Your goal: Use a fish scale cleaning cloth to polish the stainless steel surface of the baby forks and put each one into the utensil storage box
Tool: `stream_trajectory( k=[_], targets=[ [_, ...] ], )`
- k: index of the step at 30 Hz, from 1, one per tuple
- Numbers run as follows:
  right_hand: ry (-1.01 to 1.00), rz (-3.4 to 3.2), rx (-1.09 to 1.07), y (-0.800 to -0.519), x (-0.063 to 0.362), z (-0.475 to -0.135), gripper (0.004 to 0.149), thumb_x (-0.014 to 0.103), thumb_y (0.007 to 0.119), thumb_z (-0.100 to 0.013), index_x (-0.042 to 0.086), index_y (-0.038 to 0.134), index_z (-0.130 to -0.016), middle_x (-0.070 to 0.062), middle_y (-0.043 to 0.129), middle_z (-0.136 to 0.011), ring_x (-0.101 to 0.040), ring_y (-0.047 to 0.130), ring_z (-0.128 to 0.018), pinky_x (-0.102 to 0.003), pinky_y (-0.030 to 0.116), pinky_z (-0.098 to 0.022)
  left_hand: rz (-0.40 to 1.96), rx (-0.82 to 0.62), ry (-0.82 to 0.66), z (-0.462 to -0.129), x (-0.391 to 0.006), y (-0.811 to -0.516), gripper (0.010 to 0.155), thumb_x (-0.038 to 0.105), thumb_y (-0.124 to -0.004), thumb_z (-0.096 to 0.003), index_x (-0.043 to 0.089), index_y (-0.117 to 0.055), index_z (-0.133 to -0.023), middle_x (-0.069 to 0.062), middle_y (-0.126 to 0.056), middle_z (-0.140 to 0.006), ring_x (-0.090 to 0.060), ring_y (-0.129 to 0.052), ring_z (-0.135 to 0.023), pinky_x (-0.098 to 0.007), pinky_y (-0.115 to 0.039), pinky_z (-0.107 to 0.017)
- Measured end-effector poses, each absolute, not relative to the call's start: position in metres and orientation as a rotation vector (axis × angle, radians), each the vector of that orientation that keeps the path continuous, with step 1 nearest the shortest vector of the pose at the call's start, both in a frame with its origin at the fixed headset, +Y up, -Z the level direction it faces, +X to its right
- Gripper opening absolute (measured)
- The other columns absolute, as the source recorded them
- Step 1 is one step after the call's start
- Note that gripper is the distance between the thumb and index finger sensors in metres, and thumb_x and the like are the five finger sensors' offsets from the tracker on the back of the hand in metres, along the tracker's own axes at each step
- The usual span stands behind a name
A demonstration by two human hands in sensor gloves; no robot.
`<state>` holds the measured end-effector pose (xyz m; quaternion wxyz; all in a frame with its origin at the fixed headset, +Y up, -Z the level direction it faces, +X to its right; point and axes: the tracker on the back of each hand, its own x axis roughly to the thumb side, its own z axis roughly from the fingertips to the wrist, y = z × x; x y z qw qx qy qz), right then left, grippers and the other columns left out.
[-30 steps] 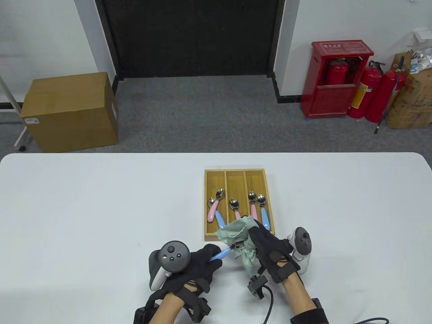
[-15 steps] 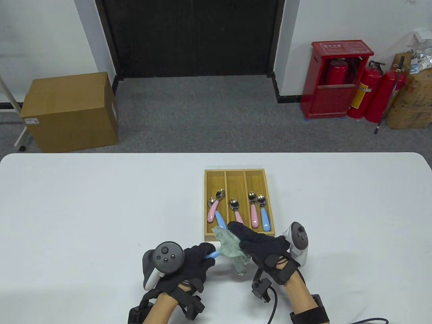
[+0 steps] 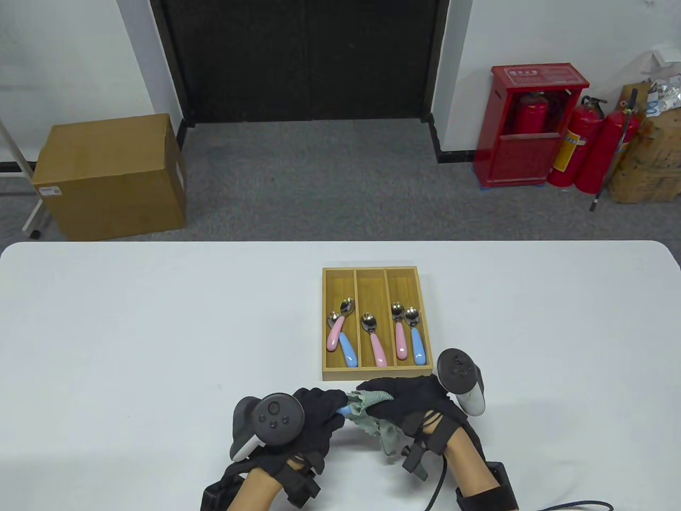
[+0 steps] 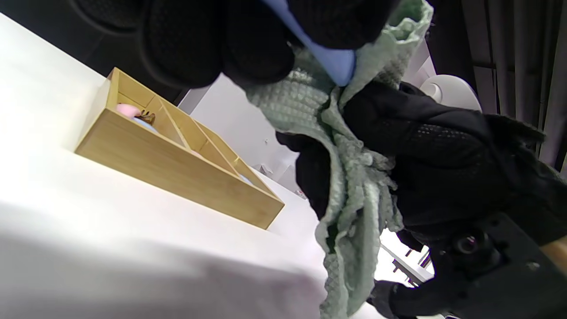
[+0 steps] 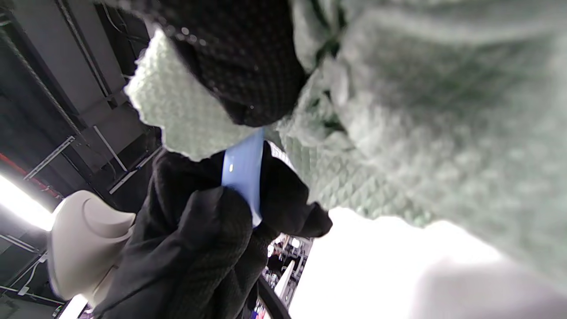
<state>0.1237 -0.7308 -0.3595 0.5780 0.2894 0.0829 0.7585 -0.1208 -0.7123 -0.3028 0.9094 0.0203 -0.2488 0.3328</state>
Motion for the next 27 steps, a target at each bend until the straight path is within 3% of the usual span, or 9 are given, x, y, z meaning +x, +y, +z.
stream_trajectory(
  k=[4,8,11,17,22,27],
  targets=[
    [0.026,1.936,0.695,-0.721,0.123,-0.356,0.045,0.027,0.093,-0.027,0.008,0.097,-0.067,-0.021,0.107,-0.047,-0.028,0.109,-0.015,-0.044,0.089,-0.007,0.683,0.051,-0.511,-0.302,-0.12,-0.71,0.046,0.037,-0.074,-0.0451,0.028,-0.073,-0.091,-0.007,-0.089,-0.075,-0.031,-0.091,-0.062,-0.061,-0.065,-0.065],
    [-0.036,2.085,0.738,-0.718,0.121,-0.354,0.046,0.043,0.091,-0.028,0.008,0.101,-0.057,-0.016,0.109,-0.032,-0.023,0.106,-0.003,-0.042,0.087,-0.001,0.699,0.043,-0.509,-0.303,-0.124,-0.71,0.046,0.037,-0.075,-0.0448,0.028,-0.075,-0.089,-0.007,-0.09,-0.072,-0.031,-0.091,-0.059,-0.061,-0.065,-0.064],
    [-0.063,2.071,0.76,-0.715,0.117,-0.353,0.045,0.04,0.093,-0.027,0.008,0.102,-0.058,-0.018,0.109,-0.036,-0.027,0.107,-0.007,-0.045,0.087,-0.005,0.693,0.041,-0.509,-0.304,-0.125,-0.711,0.046,0.037,-0.075,-0.0449,0.028,-0.074,-0.09,-0.007,-0.09,-0.072,-0.031,-0.09,-0.059,-0.061,-0.065,-0.064],
    [-0.005,2.124,0.872,-0.713,0.107,-0.348,0.042,0.019,0.091,-0.026,0.014,0.097,-0.067,-0.021,0.103,-0.056,-0.035,0.105,-0.026,-0.051,0.085,-0.019,0.61,0.03,-0.526,-0.304,-0.119,-0.712,0.046,0.037,-0.075,-0.045,0.028,-0.074,-0.09,-0.007,-0.09,-0.072,-0.031,-0.09,-0.058,-0.061,-0.065,-0.064],
    [-0.12,2.22,0.87,-0.709,0.104,-0.345,0.044,0.03,0.089,-0.028,0.008,0.099,-0.065,-0.02,0.107,-0.042,-0.027,0.106,-0.009,-0.044,0.086,-0.006,0.633,0.038,-0.509,-0.305,-0.123,-0.712,0.046,0.038,-0.076,-0.0451,0.028,-0.074,-0.091,-0.007,-0.089,-0.072,-0.031,-0.09,-0.058,-0.061,-0.064,-0.065],
    [-0.177,2.295,0.796,-0.713,0.106,-0.346,0.048,0.043,0.086,-0.03,0.006,0.102,-0.055,-0.015,0.109,-0.026,-0.02,0.104,0.004,-0.039,0.085,0.004,0.641,0.04,-0.49,-0.307,-0.128,-0.711,0.046,0.038,-0.075,-0.0453,0.028,-0.075,-0.09,-0.006,-0.089,-0.071,-0.031,-0.09,-0.058,-0.061,-0.065,-0.065]
  ],
)
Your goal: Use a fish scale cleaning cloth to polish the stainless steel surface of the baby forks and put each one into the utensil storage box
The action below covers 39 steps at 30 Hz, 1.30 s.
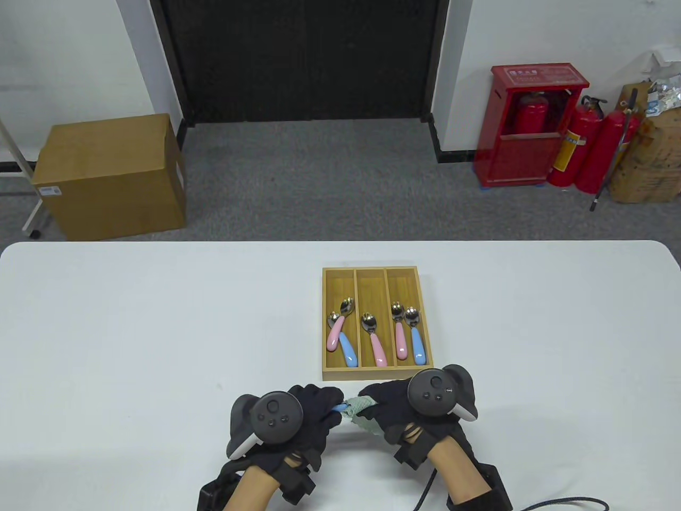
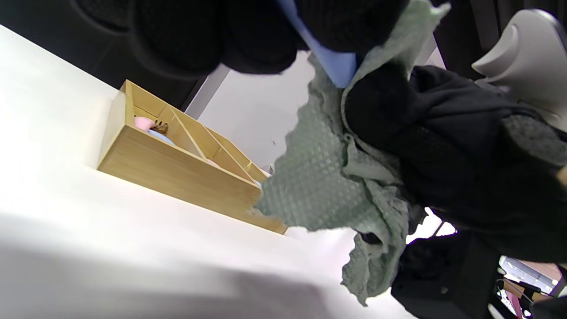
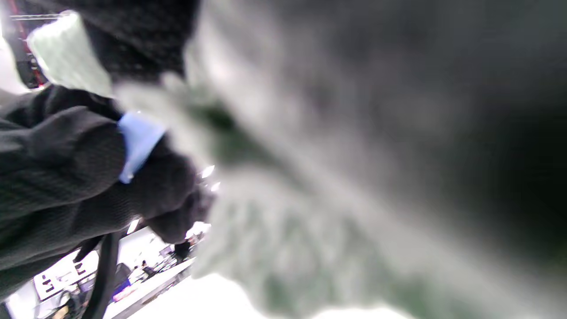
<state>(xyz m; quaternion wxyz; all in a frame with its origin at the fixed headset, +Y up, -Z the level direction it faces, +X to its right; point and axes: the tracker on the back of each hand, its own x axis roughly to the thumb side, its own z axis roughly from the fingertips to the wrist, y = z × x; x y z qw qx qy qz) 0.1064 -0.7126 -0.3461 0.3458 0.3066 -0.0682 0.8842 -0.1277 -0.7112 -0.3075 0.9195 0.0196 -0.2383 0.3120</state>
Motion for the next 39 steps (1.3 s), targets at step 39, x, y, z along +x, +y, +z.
stream_trajectory(
  k=[39],
  targets=[
    [-0.566,2.169,0.07,-0.716,0.172,-0.349,0.037,0.033,0.086,-0.033,0.01,0.099,-0.059,-0.016,0.106,-0.033,-0.021,0.102,-0.003,-0.042,0.085,-0.004,0.692,-0.039,-0.197,-0.361,-0.131,-0.71,0.051,0.042,-0.075,-0.0489,0.02,-0.069,-0.095,-0.006,-0.094,-0.073,-0.027,-0.1,-0.055,-0.058,-0.074,-0.058]
  ],
)
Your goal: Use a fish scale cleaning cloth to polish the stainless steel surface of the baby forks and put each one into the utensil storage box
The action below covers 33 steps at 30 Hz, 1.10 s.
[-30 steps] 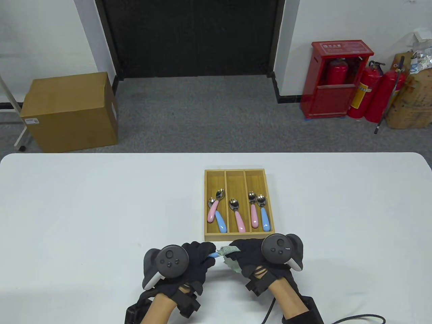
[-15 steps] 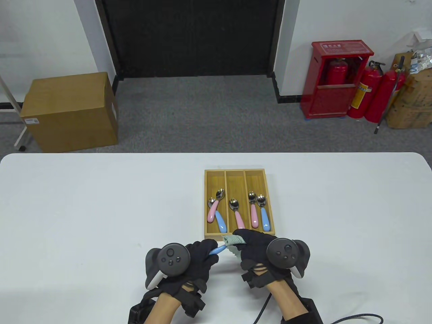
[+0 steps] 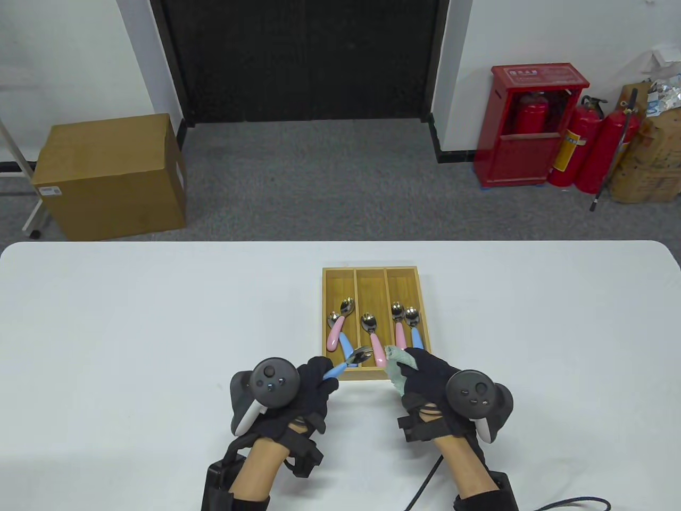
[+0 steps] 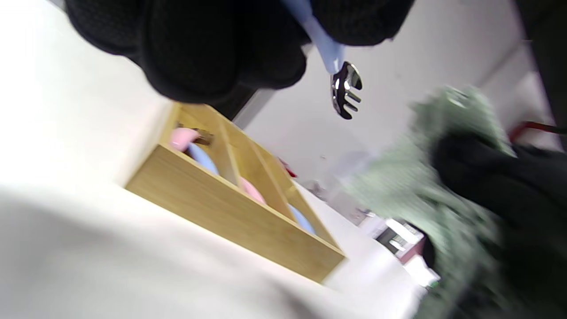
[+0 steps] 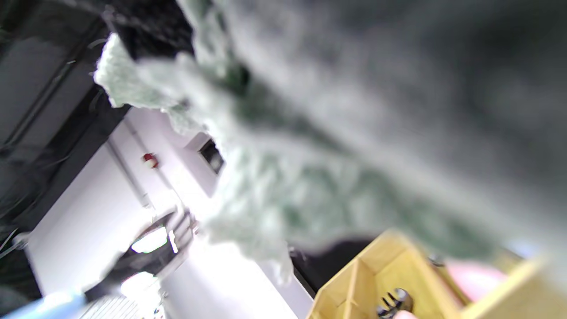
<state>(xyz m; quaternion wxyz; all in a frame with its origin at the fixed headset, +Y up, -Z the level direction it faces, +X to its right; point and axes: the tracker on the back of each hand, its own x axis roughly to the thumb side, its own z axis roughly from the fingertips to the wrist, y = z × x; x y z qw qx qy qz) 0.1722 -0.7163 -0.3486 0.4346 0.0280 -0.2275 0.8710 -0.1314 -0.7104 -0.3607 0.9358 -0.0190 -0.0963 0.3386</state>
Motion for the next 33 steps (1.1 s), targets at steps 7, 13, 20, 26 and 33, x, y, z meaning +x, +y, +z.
stream_trajectory(
  k=[7,13,20,26,33],
  targets=[
    [-0.451,2.039,-0.059,-0.737,0.193,-0.355,0.038,0.033,0.085,-0.035,0.008,0.097,-0.062,-0.017,0.105,-0.037,-0.022,0.103,-0.007,-0.043,0.085,-0.006,0.433,-0.144,0.035,-0.424,-0.109,-0.71,0.051,0.043,-0.075,-0.0491,0.018,-0.071,-0.093,-0.014,-0.09,-0.09,-0.04,-0.099,-0.075,-0.061,-0.071,-0.061],
    [-0.422,2.023,-0.073,-0.744,0.195,-0.358,0.039,0.033,0.085,-0.037,0.008,0.096,-0.064,-0.017,0.105,-0.039,-0.024,0.103,-0.01,-0.044,0.085,-0.007,0.228,-0.217,0.153,-0.46,-0.084,-0.724,0.05,0.045,-0.073,-0.0497,0.018,-0.072,-0.092,-0.019,-0.083,-0.095,-0.046,-0.093,-0.084,-0.063,-0.068,-0.063],
    [-0.394,2.031,-0.055,-0.749,0.191,-0.363,0.039,0.033,0.085,-0.037,0.008,0.096,-0.064,-0.018,0.105,-0.041,-0.025,0.104,-0.011,-0.045,0.085,-0.008,0.188,-0.285,0.168,-0.473,-0.057,-0.743,0.05,0.045,-0.07,-0.0507,0.015,-0.071,-0.091,-0.021,-0.071,-0.099,-0.049,-0.081,-0.091,-0.064,-0.064,-0.065],
    [-0.379,2.022,-0.053,-0.75,0.193,-0.362,0.039,0.033,0.085,-0.037,0.008,0.096,-0.065,-0.019,0.105,-0.042,-0.026,0.104,-0.012,-0.045,0.085,-0.009,0.197,-0.314,0.161,-0.47,-0.054,-0.757,0.05,0.047,-0.066,-0.0515,0.016,-0.073,-0.09,-0.02,-0.05,-0.111,-0.051,-0.061,-0.102,-0.067,-0.054,-0.068],
    [-0.363,2.028,-0.027,-0.751,0.191,-0.362,0.04,0.033,0.085,-0.039,0.007,0.094,-0.068,-0.02,0.104,-0.046,-0.028,0.105,-0.016,-0.047,0.085,-0.012,0.279,-0.238,0.101,-0.459,-0.07,-0.747,0.056,0.05,-0.068,-0.0512,0.021,-0.067,-0.099,-0.016,-0.054,-0.113,-0.048,-0.064,-0.103,-0.066,-0.054,-0.068]
  ],
)
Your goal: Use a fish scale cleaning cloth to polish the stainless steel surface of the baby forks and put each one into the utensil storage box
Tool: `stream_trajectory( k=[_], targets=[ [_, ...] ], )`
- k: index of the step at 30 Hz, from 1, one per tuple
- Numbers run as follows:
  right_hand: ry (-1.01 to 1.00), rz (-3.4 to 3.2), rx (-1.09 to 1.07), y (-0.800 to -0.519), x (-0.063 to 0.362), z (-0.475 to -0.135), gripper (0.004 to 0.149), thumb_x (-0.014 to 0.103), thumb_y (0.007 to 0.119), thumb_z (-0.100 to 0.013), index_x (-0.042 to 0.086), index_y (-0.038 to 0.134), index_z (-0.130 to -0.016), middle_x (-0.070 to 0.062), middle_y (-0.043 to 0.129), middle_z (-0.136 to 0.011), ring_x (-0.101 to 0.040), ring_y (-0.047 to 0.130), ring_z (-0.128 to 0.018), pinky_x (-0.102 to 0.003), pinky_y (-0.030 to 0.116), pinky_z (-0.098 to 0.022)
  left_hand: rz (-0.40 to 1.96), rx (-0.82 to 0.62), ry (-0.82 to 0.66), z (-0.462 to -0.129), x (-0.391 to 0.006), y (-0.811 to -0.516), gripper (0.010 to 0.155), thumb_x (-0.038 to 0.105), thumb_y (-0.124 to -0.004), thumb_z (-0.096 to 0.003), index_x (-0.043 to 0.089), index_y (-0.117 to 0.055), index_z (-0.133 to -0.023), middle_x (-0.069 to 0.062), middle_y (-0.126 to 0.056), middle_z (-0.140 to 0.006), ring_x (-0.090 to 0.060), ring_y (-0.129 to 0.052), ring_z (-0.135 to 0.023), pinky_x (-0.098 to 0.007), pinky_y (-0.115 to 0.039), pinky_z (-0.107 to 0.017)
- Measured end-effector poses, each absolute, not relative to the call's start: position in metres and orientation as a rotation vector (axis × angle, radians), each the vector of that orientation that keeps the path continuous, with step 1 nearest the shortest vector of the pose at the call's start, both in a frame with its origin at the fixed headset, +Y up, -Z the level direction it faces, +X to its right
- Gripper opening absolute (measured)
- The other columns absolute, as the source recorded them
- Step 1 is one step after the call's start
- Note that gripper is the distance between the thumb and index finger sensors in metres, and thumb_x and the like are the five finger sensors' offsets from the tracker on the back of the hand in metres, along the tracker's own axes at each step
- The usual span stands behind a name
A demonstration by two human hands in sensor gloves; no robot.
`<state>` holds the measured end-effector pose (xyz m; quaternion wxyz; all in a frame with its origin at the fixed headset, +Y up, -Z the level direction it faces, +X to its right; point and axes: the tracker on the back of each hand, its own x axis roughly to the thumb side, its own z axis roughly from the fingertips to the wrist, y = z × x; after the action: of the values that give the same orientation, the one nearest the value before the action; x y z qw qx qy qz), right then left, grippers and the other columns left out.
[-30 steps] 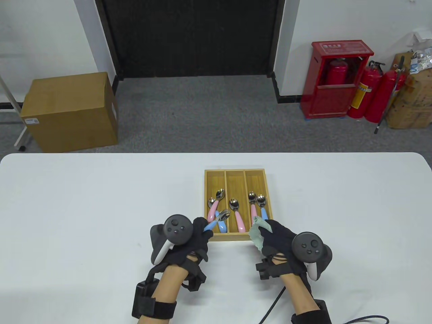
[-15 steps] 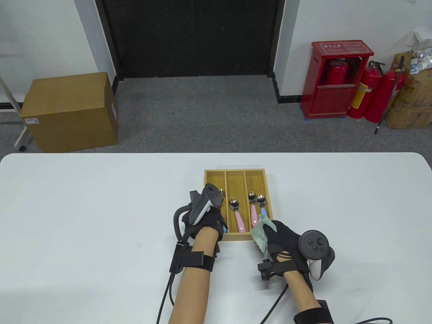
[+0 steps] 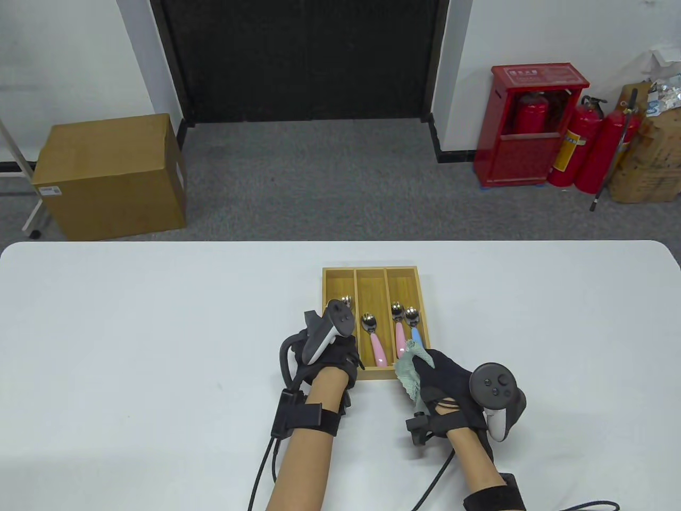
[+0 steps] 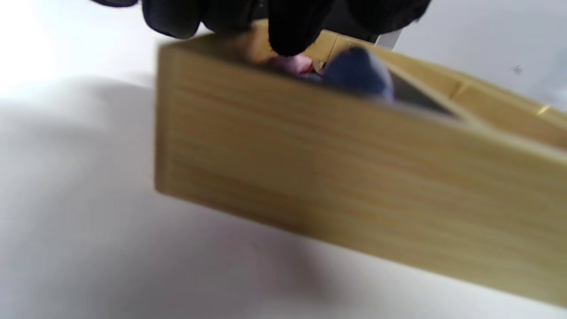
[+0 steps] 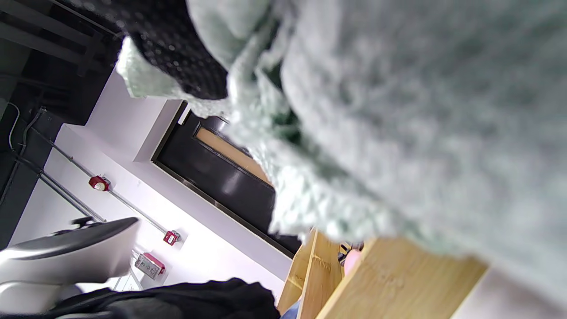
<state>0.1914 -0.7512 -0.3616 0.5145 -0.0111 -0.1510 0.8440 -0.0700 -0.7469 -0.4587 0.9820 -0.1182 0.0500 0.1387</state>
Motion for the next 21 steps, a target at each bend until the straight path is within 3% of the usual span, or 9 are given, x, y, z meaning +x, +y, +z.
stream_trajectory(
  k=[6,10,13,17,21],
  targets=[
    [-0.356,1.998,0.004,-0.751,0.19,-0.363,0.043,0.033,0.083,-0.043,0.005,0.087,-0.076,-0.023,0.1,-0.057,-0.032,0.104,-0.027,-0.05,0.084,-0.019,0.371,-0.131,0.03,-0.427,-0.116,-0.722,0.064,0.055,-0.07,-0.0507,0.025,-0.059,-0.106,-0.012,-0.053,-0.116,-0.046,-0.061,-0.106,-0.066,-0.05,-0.07],
    [-0.296,1.961,0.062,-0.752,0.184,-0.364,0.048,0.032,0.077,-0.046,0.005,0.076,-0.085,-0.024,0.092,-0.069,-0.036,0.101,-0.041,-0.053,0.081,-0.028,0.38,-0.076,0.01,-0.395,-0.163,-0.71,0.071,0.061,-0.068,-0.0505,0.025,-0.053,-0.11,-0.012,-0.046,-0.119,-0.046,-0.05,-0.111,-0.069,-0.04,-0.071],
    [-0.21,1.872,0.153,-0.753,0.174,-0.365,0.048,0.031,0.073,-0.048,0.013,0.066,-0.091,-0.026,0.083,-0.079,-0.041,0.094,-0.052,-0.057,0.076,-0.036,0.345,-0.032,0.007,-0.37,-0.195,-0.703,0.073,0.064,-0.067,-0.0505,0.025,-0.052,-0.111,-0.011,-0.043,-0.12,-0.046,-0.045,-0.112,-0.071,-0.034,-0.071],
    [-0.073,1.79,0.26,-0.752,0.16,-0.364,0.046,0.031,0.068,-0.05,0.018,0.057,-0.093,-0.025,0.07,-0.091,-0.046,0.084,-0.067,-0.061,0.069,-0.047,0.377,0.026,0.002,-0.346,-0.224,-0.703,0.074,0.066,-0.065,-0.0508,0.025,-0.052,-0.111,-0.012,-0.043,-0.12,-0.047,-0.044,-0.112,-0.071,-0.033,-0.071],
    [0.045,1.778,0.343,-0.749,0.145,-0.36,0.041,0.029,0.07,-0.049,0.019,0.066,-0.089,-0.022,0.051,-0.102,-0.047,0.064,-0.083,-0.065,0.051,-0.058,0.458,0.108,-0.04,-0.331,-0.237,-0.726,0.074,0.065,-0.065,-0.0514,0.022,-0.055,-0.11,-0.013,-0.045,-0.119,-0.048,-0.046,-0.111,-0.071,-0.033,-0.07]
  ],
)
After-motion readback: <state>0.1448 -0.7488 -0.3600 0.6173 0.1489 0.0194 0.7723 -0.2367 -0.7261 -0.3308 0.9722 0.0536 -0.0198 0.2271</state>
